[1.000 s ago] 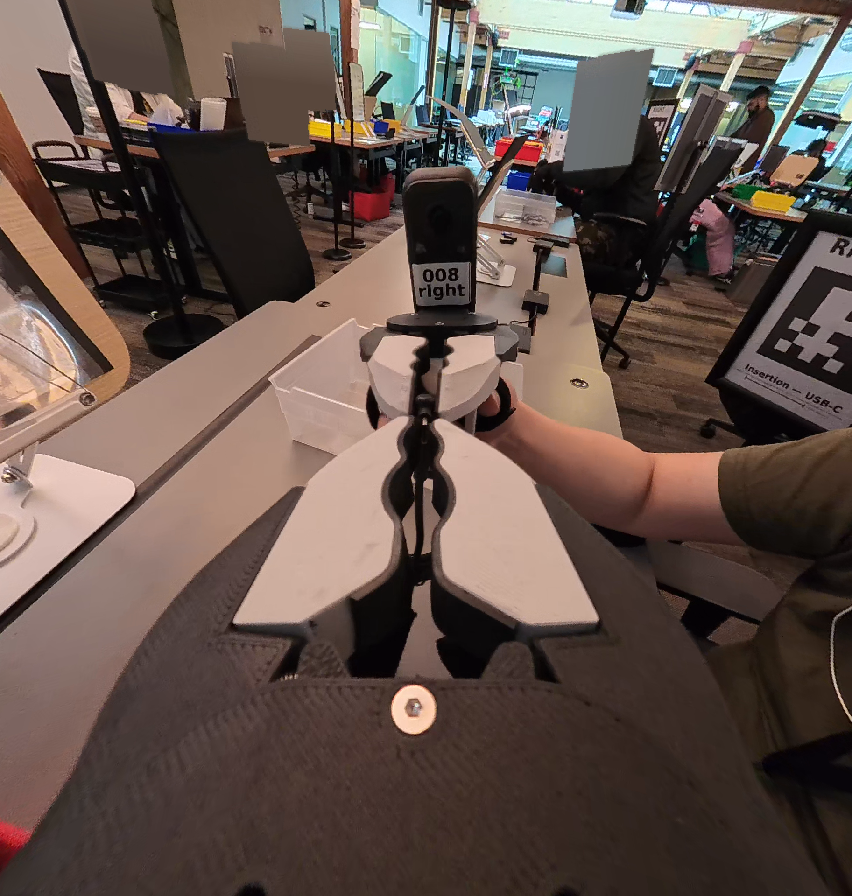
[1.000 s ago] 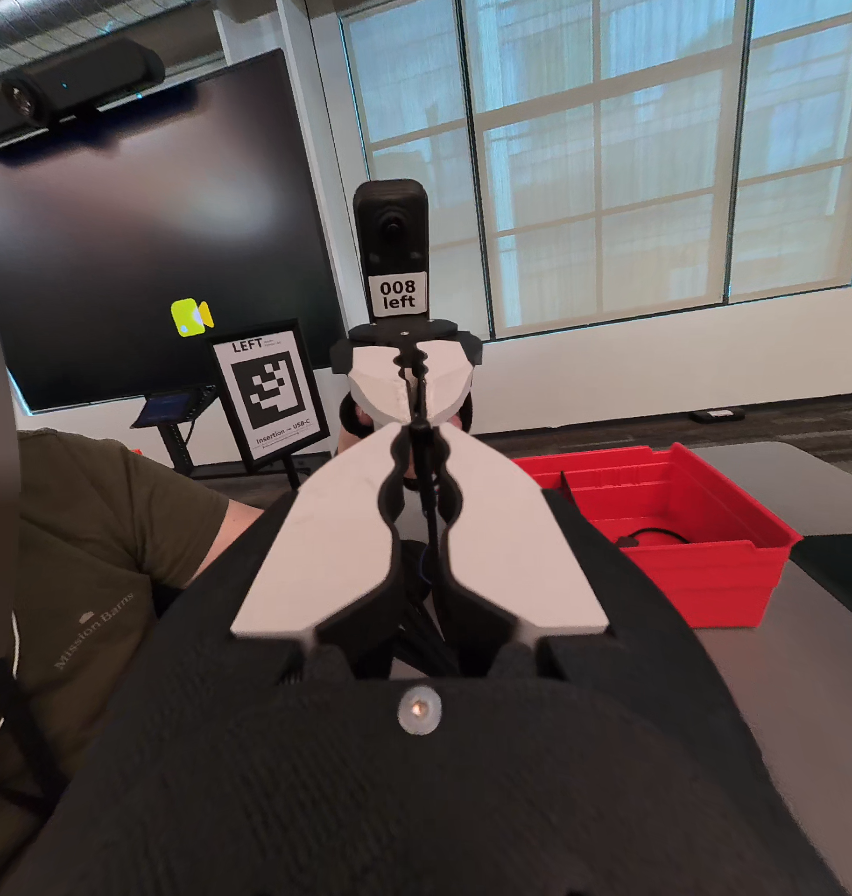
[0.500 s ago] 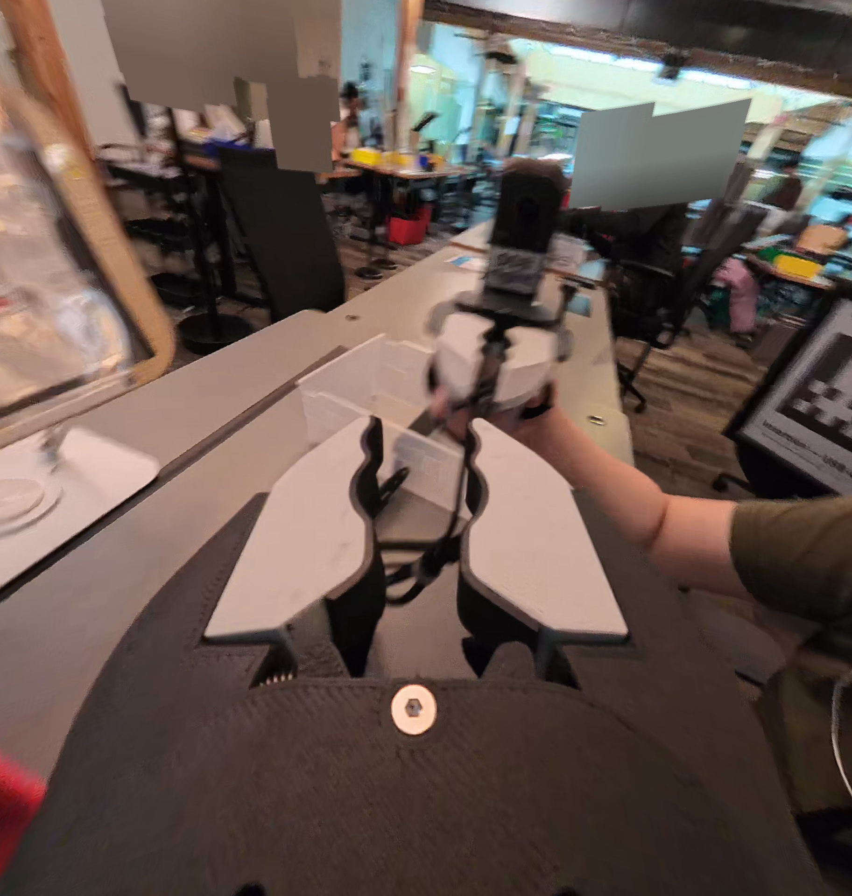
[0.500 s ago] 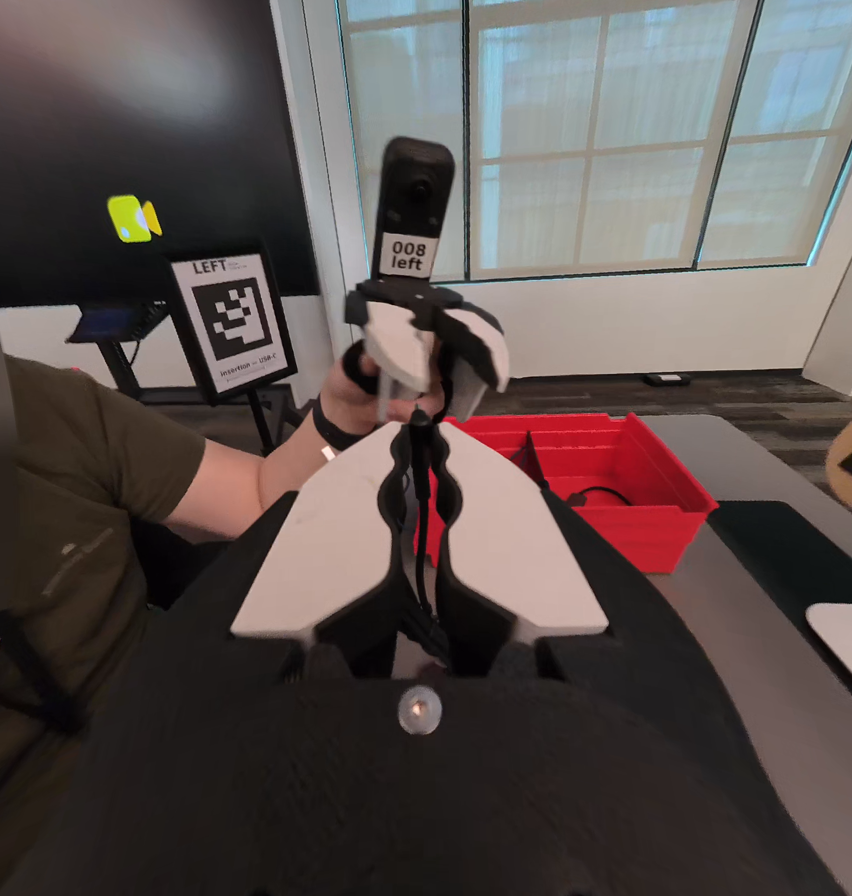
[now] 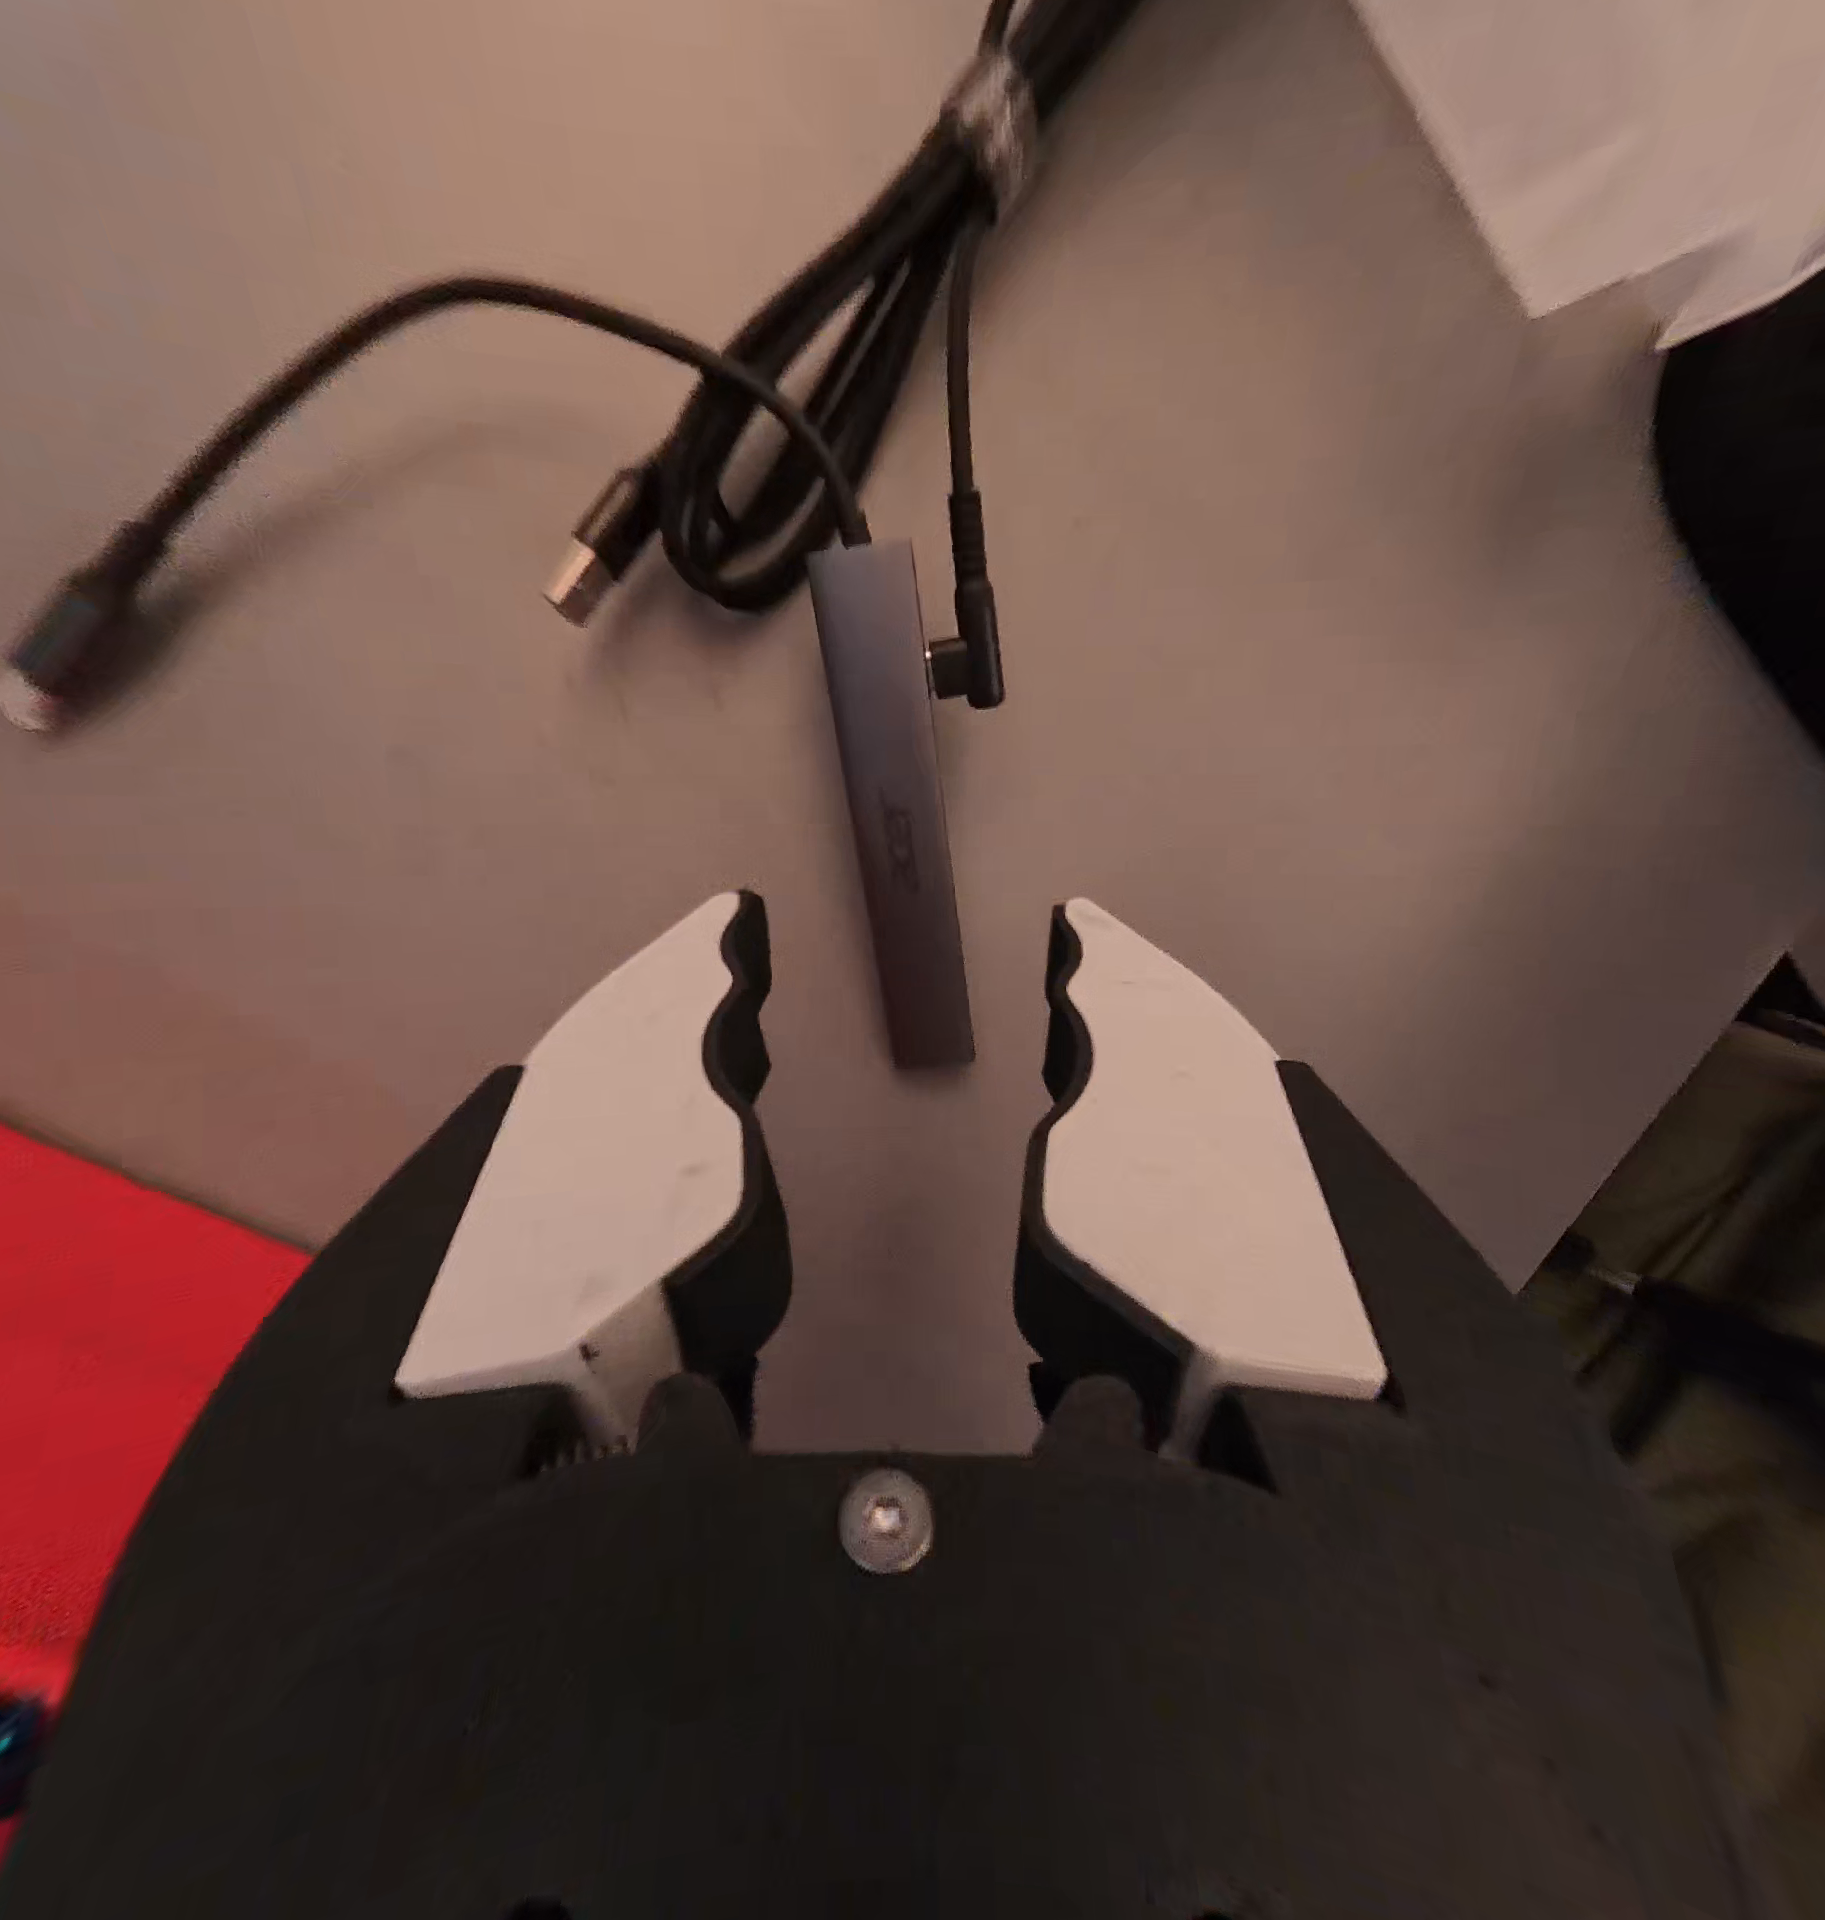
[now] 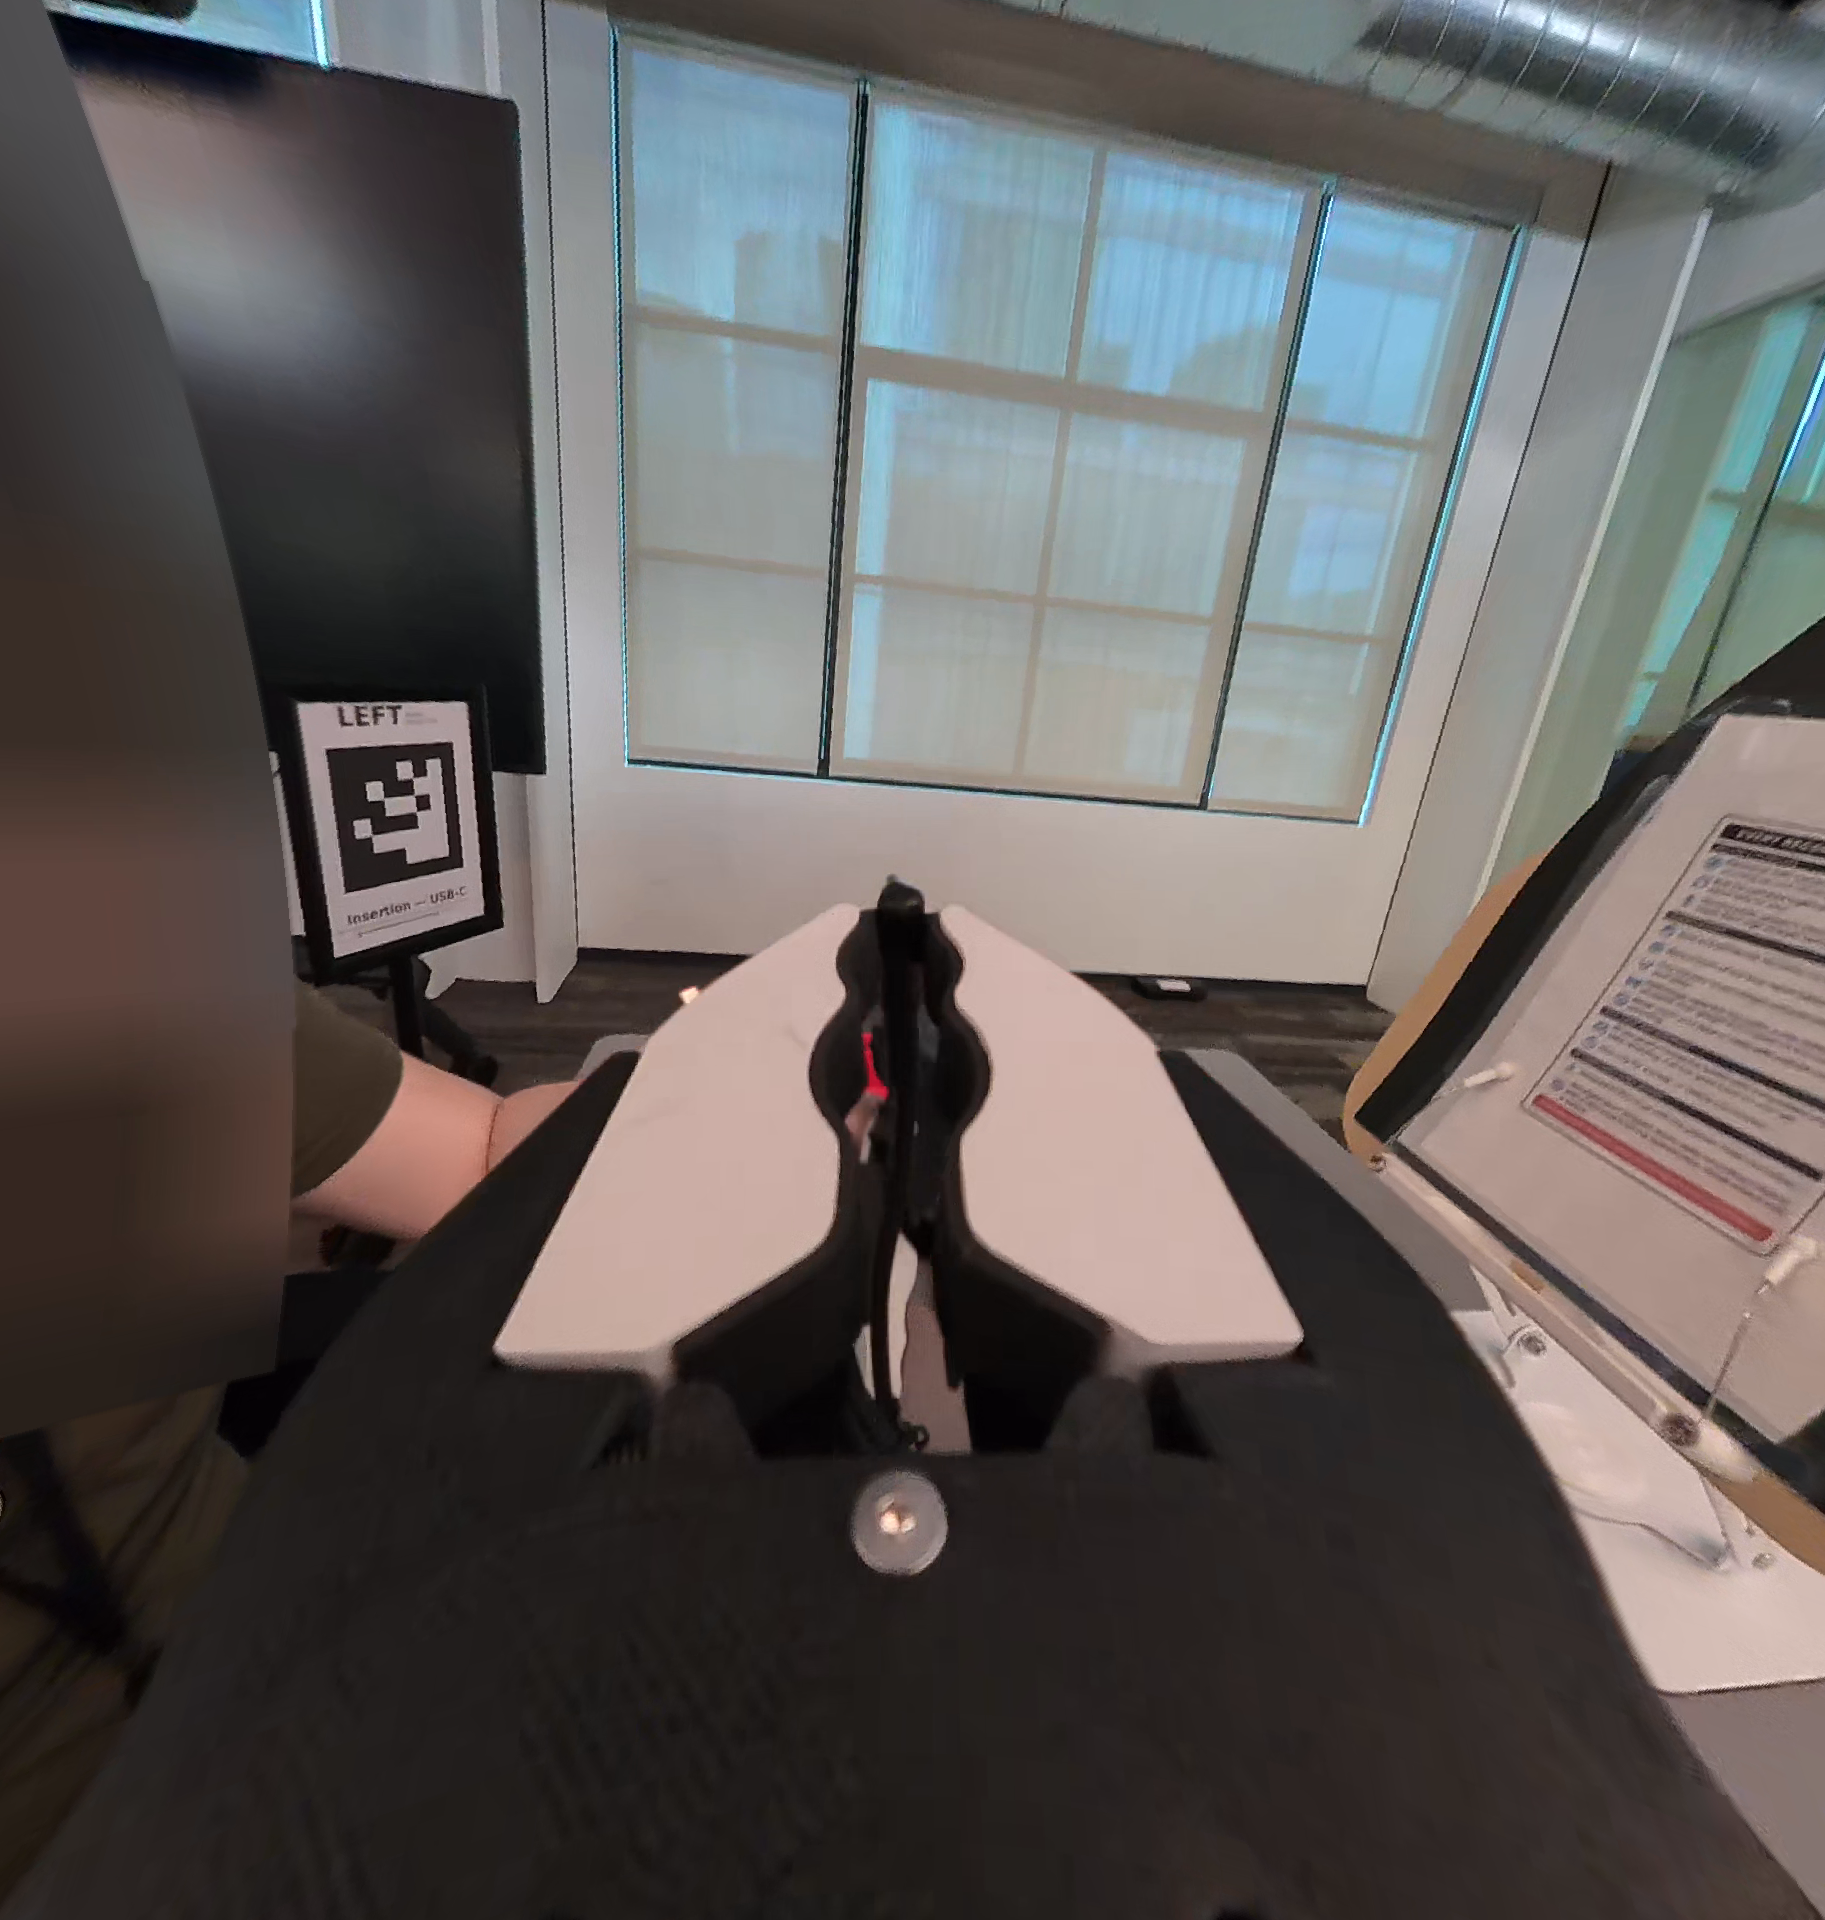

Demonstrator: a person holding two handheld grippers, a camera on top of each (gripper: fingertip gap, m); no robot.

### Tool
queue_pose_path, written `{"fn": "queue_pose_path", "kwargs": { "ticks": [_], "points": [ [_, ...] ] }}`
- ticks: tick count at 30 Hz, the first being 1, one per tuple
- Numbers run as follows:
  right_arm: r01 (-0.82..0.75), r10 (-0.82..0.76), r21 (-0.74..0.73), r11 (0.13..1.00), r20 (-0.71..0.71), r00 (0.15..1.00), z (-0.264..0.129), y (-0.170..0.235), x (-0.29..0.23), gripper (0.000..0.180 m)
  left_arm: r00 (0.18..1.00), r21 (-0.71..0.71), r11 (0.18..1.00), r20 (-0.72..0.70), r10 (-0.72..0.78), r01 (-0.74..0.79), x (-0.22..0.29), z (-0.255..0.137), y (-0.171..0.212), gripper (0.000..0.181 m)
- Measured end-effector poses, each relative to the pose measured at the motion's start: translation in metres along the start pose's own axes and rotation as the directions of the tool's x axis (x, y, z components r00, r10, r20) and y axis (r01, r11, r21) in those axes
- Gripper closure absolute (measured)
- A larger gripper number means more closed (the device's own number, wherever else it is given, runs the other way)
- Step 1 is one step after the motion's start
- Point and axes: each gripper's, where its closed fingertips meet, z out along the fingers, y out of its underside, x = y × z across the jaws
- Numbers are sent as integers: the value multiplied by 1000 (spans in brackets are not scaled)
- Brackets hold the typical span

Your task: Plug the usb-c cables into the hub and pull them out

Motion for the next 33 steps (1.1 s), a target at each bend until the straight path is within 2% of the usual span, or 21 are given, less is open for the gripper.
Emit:
{"fn": "queue_pose_path", "kwargs": {
  "ticks": [3, 10, 15, 19, 25, 33],
  "points": [
    [8, -8, 22, 1000, 3, 1000, -7, -7, -4, 172, 998, -58, 998, -61, 6, -9, 7, 22, 4, 131],
    [18, -18, 26, 999, 18, 1000, -8, -10, -9, 172, 1000, -160, 987, -7, -18, 17, -9, 46, 17, 132],
    [12, -12, 21, 1000, 19, 1000, -7, -8, -6, 172, 999, -168, 985, 5, 33, -32, -11, 47, 16, 138],
    [10, -10, 6, 1000, 11, 1000, -3, -4, -3, 172, 992, -231, 967, 41, 116, -103, -9, 49, 19, 131],
    [6, -6, -39, 999, 0, 1000, 6, 7, 2, 172, 982, -354, 927, 90, 164, -123, -17, 49, 19, 148],
    [-6, 5, -66, 998, -7, 1000, 10, 15, 8, 172, 961, -443, 884, 143, 237, -152, -21, 49, 19, 153]
  ]
}}
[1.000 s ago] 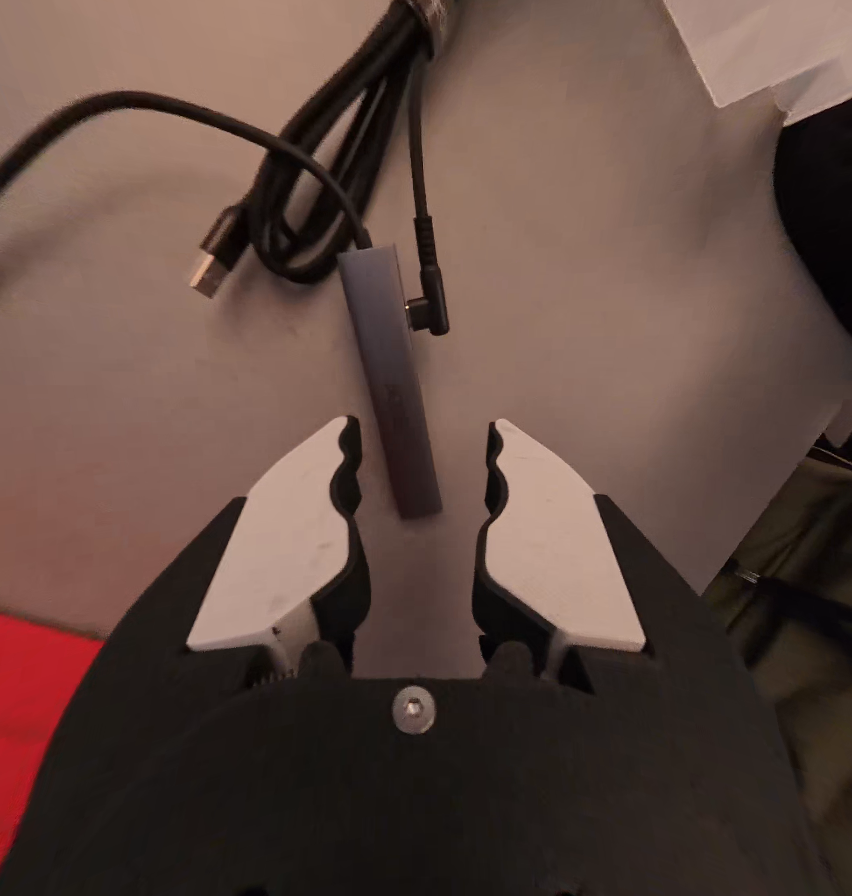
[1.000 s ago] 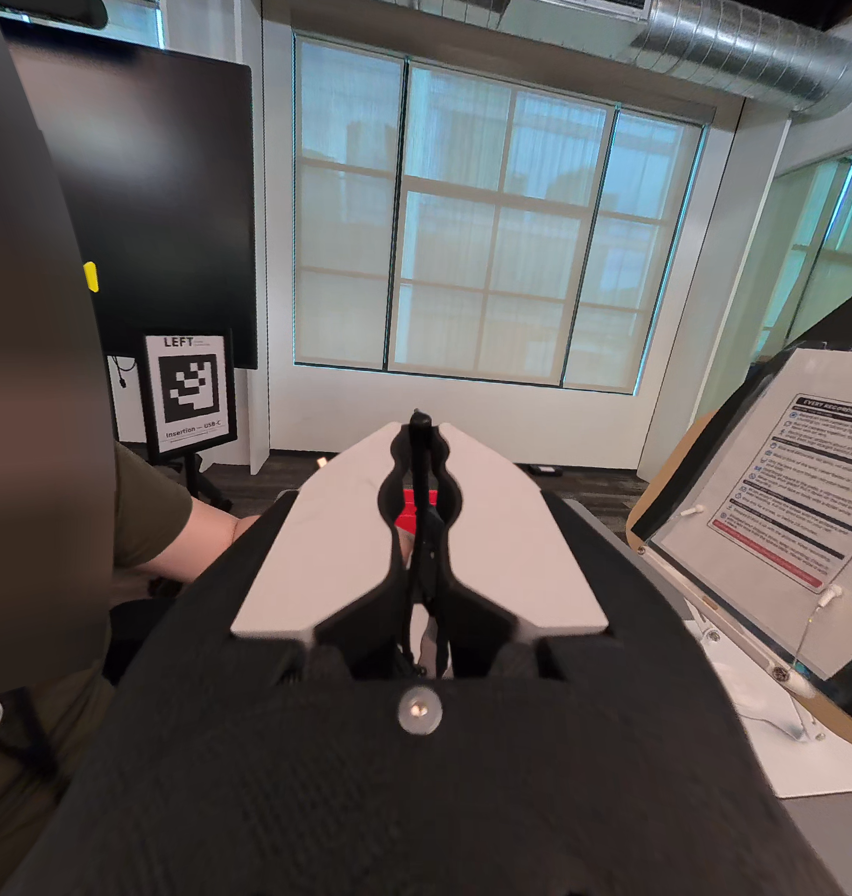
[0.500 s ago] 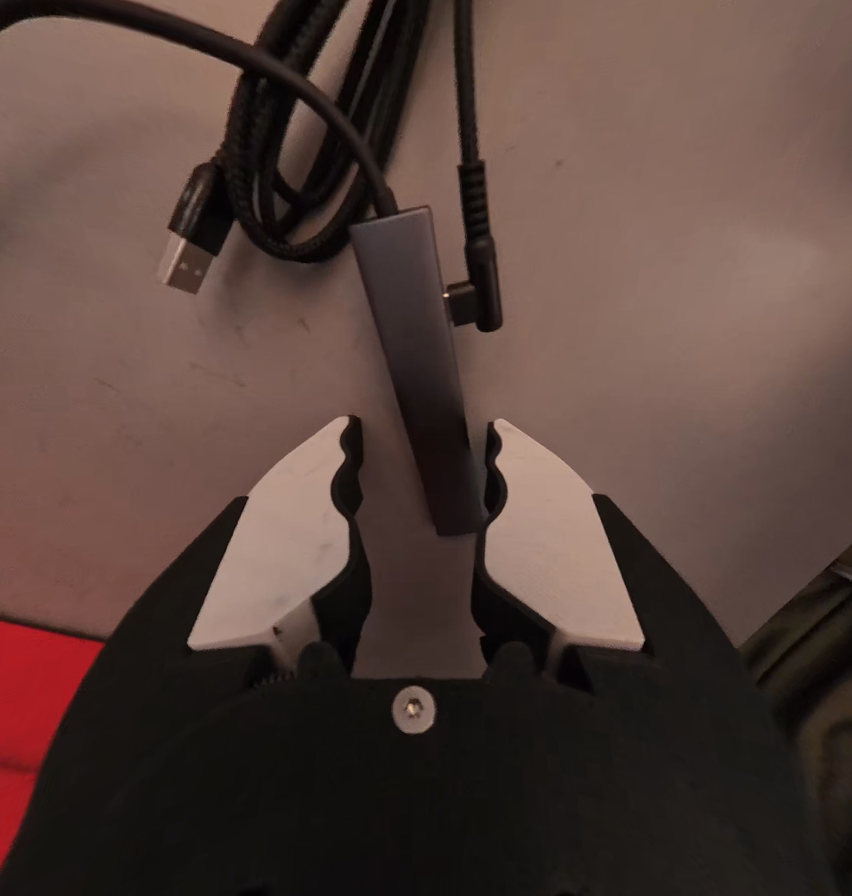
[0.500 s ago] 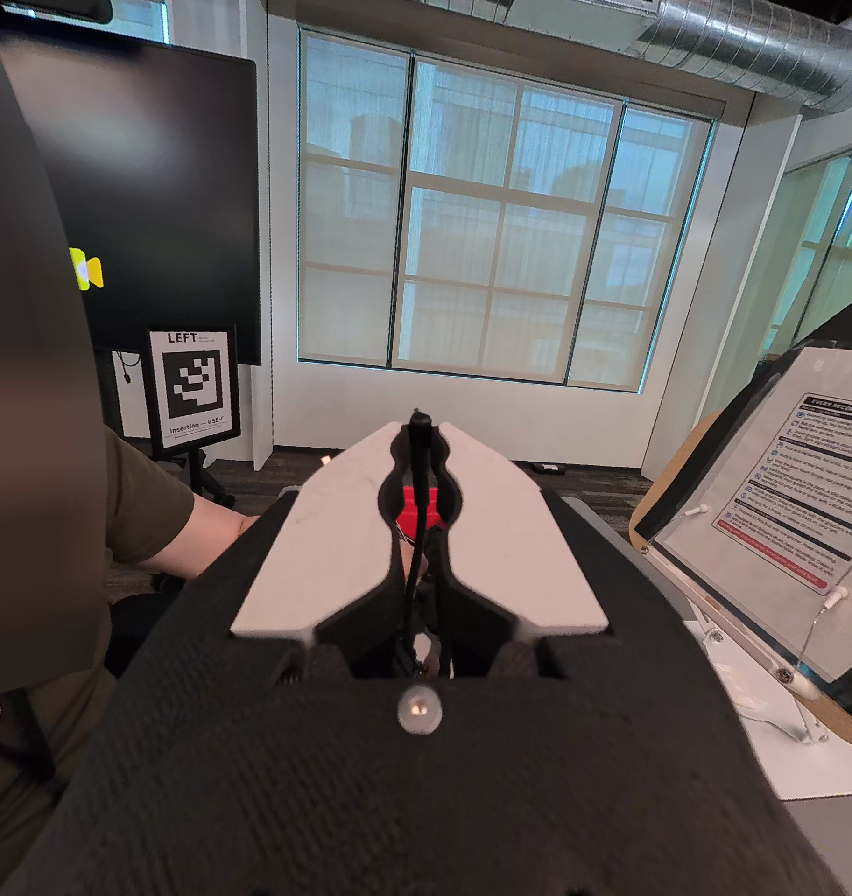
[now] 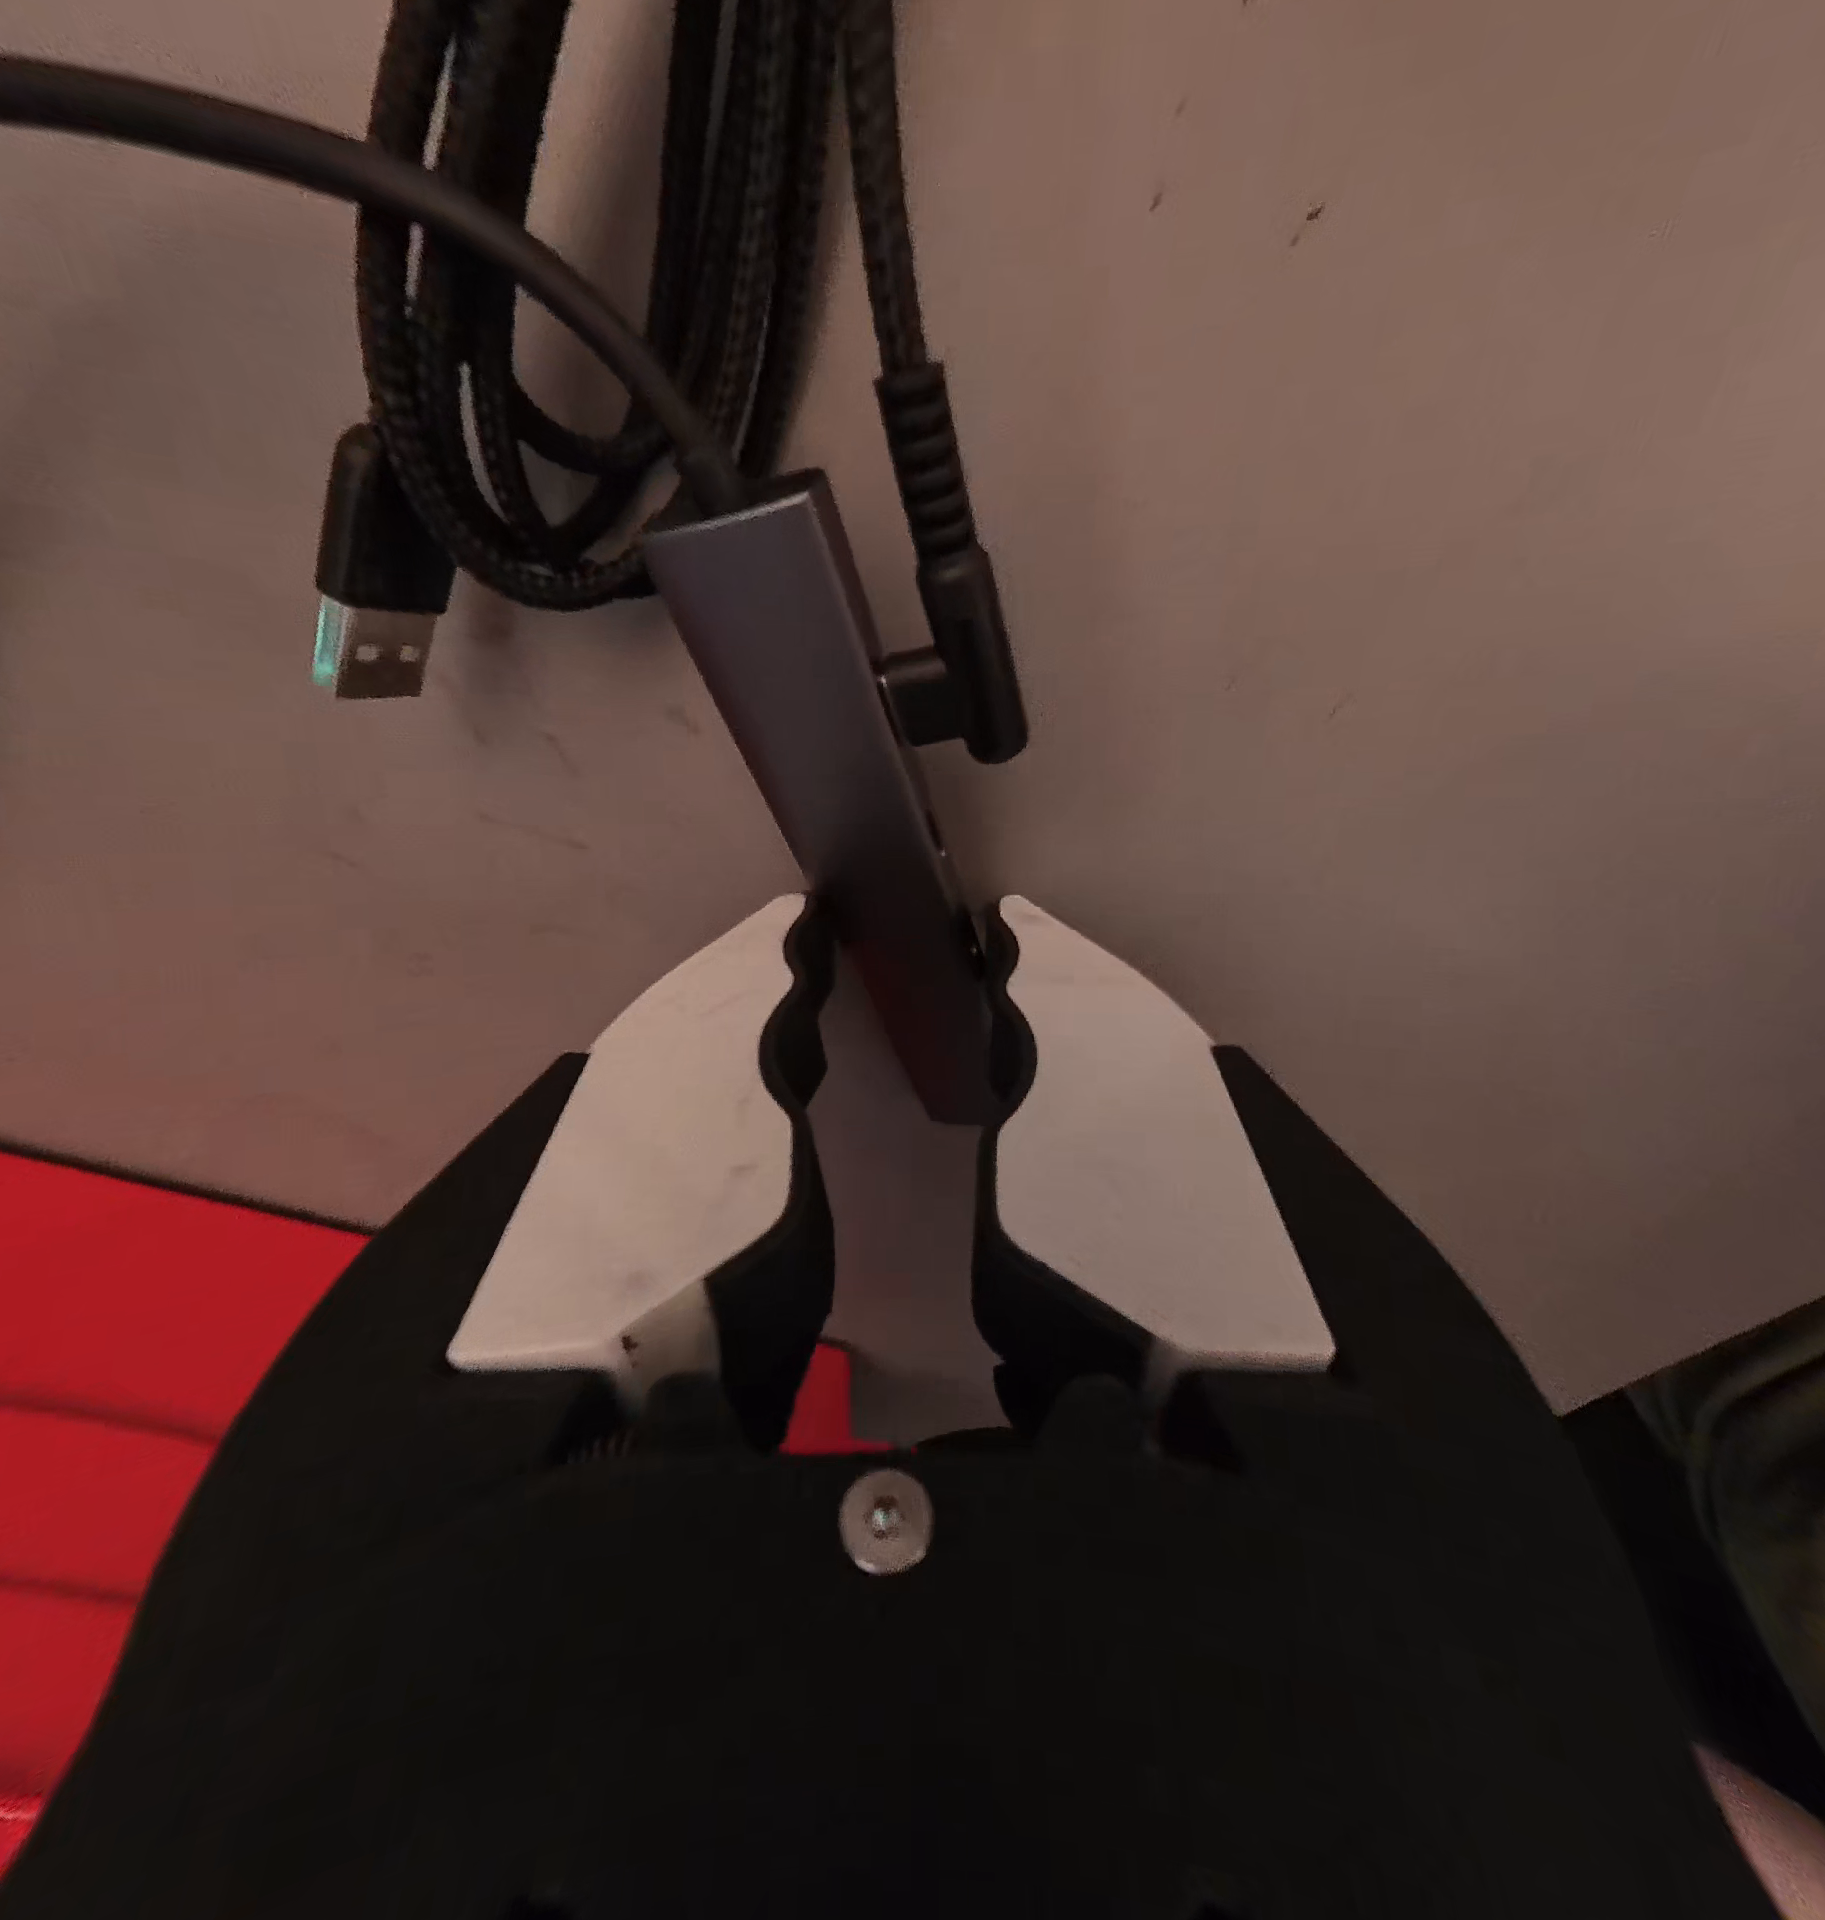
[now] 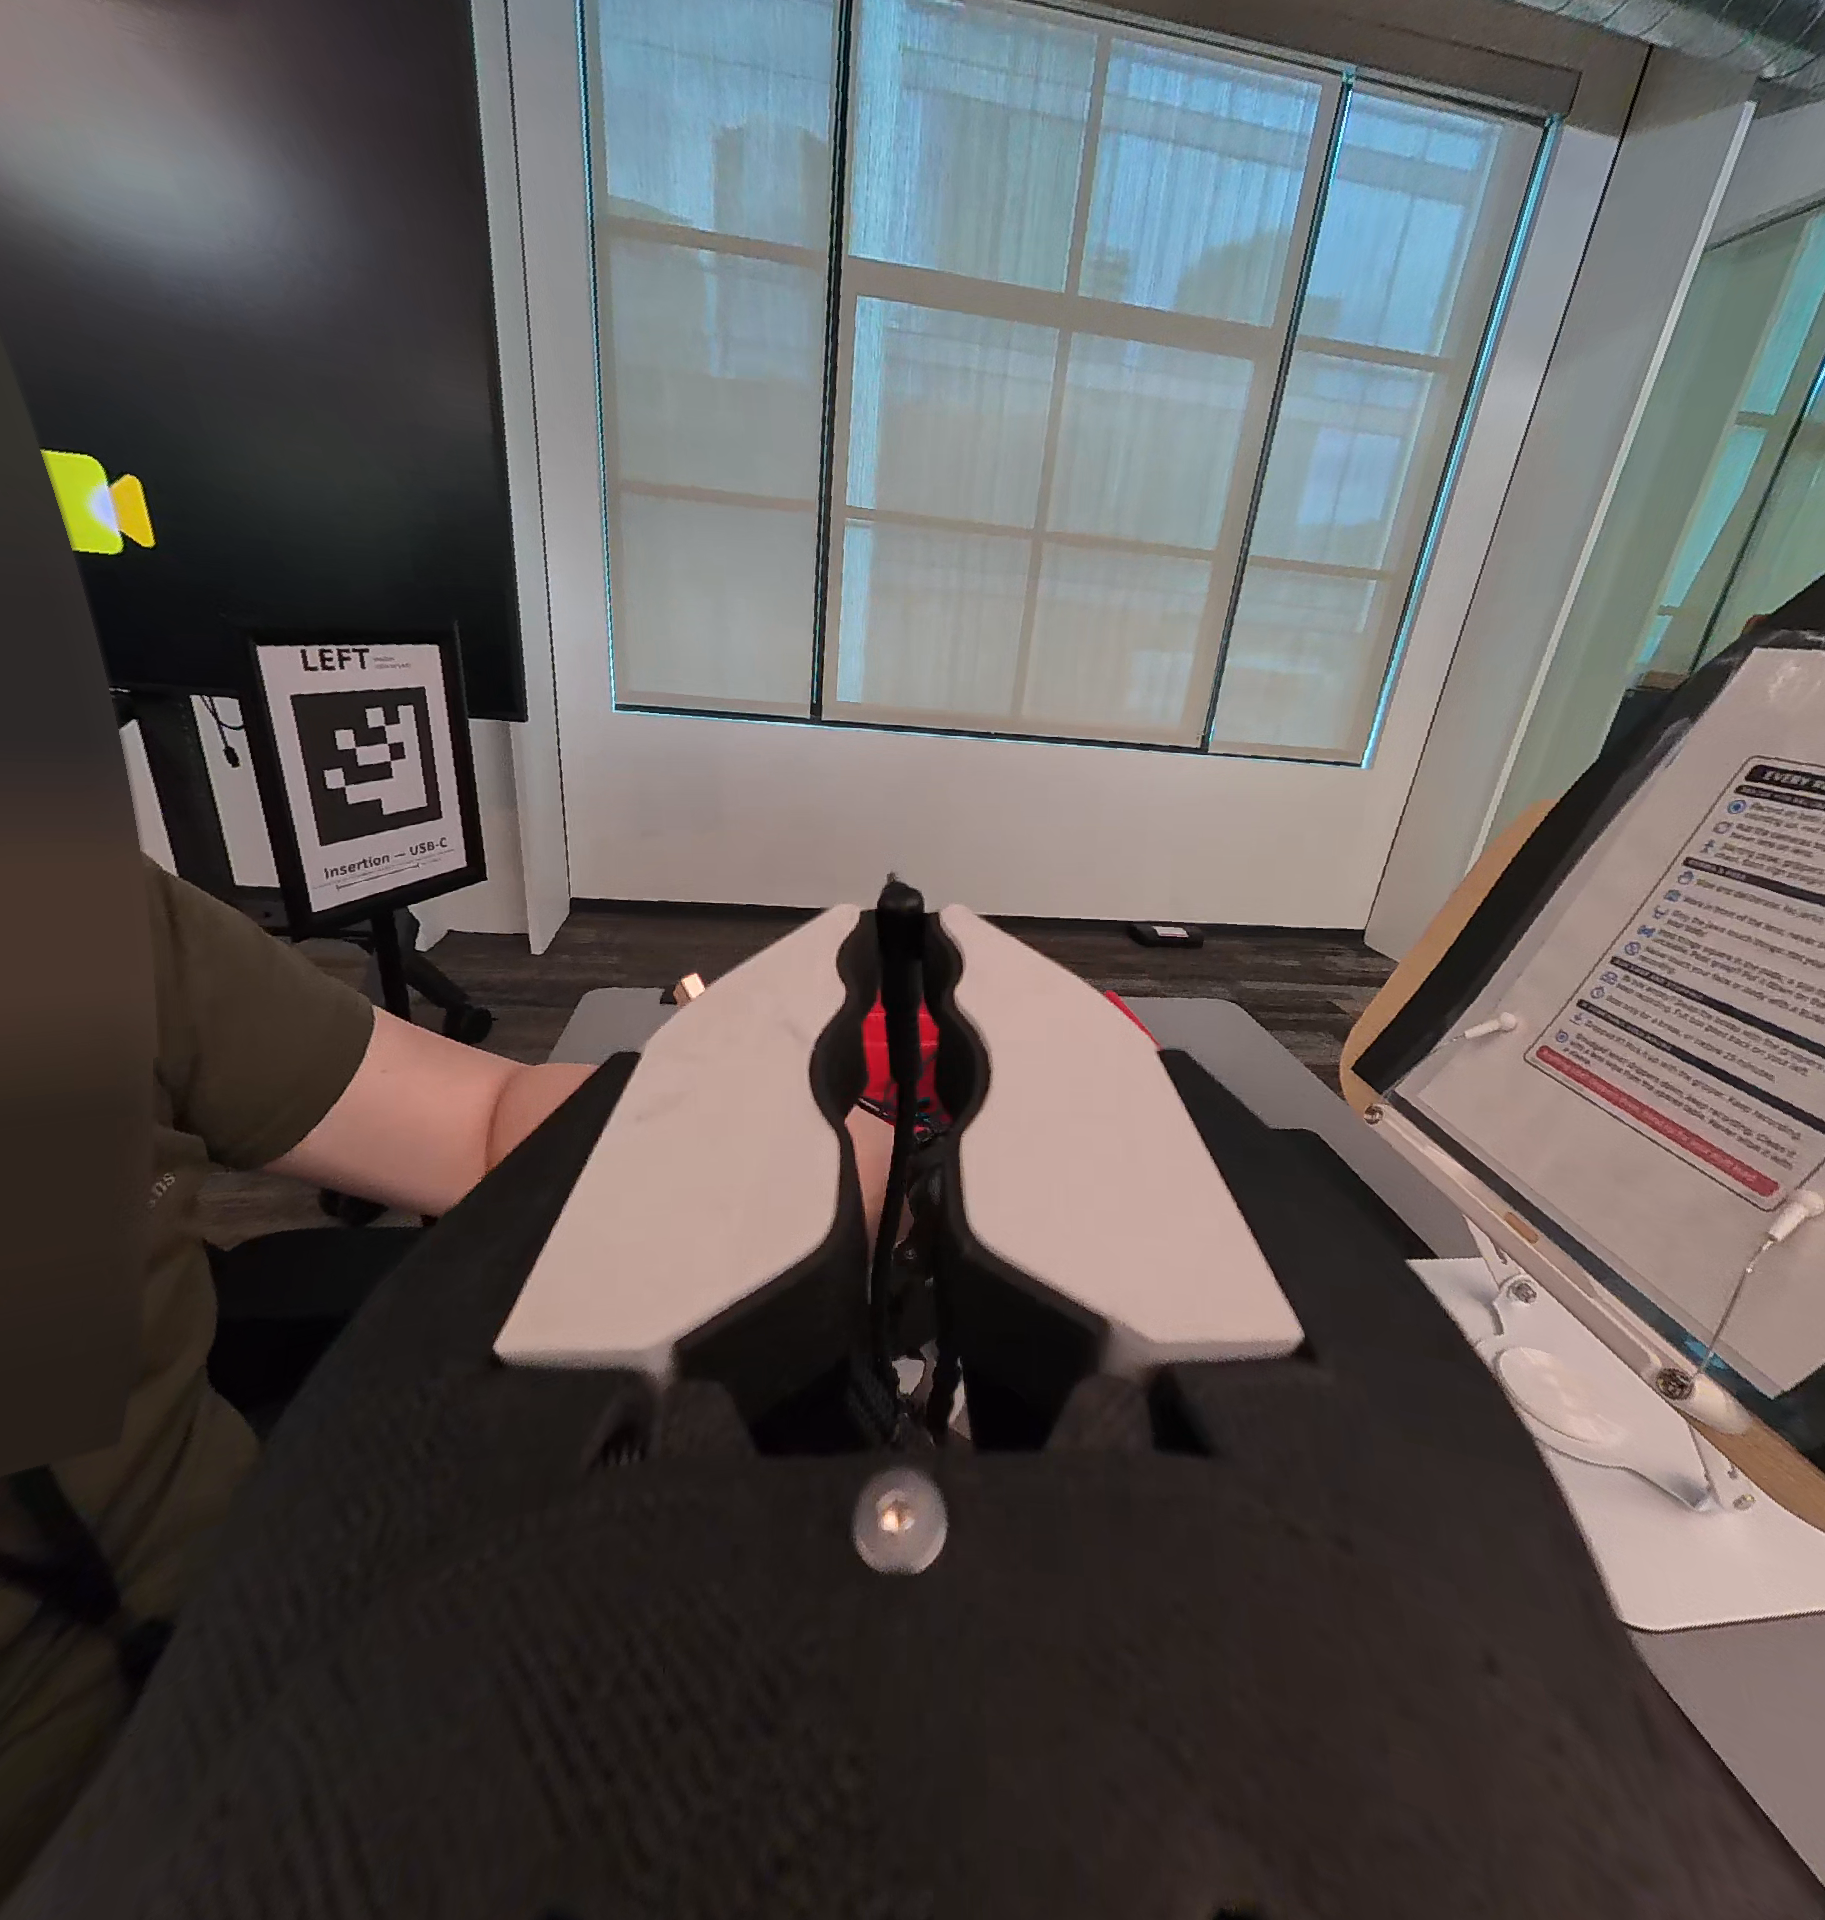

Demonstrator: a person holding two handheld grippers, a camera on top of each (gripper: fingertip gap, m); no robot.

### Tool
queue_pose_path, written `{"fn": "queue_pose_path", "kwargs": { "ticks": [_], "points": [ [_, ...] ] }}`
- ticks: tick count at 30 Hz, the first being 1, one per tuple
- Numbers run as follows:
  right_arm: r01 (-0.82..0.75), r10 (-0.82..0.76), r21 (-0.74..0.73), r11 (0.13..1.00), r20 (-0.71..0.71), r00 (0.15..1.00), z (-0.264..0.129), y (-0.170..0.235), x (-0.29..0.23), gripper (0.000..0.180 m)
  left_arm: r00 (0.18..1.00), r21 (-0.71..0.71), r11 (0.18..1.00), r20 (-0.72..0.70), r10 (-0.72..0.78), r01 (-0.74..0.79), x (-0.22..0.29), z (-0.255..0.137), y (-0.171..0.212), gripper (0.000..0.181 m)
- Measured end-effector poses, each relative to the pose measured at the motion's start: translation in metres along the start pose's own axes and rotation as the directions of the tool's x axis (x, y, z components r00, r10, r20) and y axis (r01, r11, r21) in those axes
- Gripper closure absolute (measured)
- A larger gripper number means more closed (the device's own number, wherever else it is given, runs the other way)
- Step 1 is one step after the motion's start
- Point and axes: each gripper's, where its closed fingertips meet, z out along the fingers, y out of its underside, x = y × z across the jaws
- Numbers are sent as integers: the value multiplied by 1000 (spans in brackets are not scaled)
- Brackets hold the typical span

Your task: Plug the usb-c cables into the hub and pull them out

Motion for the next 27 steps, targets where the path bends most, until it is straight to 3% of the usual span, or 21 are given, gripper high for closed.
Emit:
{"fn": "queue_pose_path", "kwargs": {
  "ticks": [4, 12, 22, 27],
  "points": [
    [-1, 1, 6, 1000, 4, 1000, -1, -1, 0, 172, 999, -21, 1000, -41, -19, 18, -1, -1, 0, 155],
    [-13, 13, 29, 999, 7, 1000, -7, -4, 2, 172, 958, 59, 992, -273, -93, 113, 9, -5, -1, 157],
    [-31, 31, 16, 999, 22, 999, -4, -3, -1, 172, 759, 266, 923, -650, -43, 280, 45, -48, -6, 157],
    [-51, 50, 22, 998, 37, 998, -3, -3, -2, 172, 716, 289, 915, -698, 0, 281, 56, -60, -2, 157]
  ]
}}
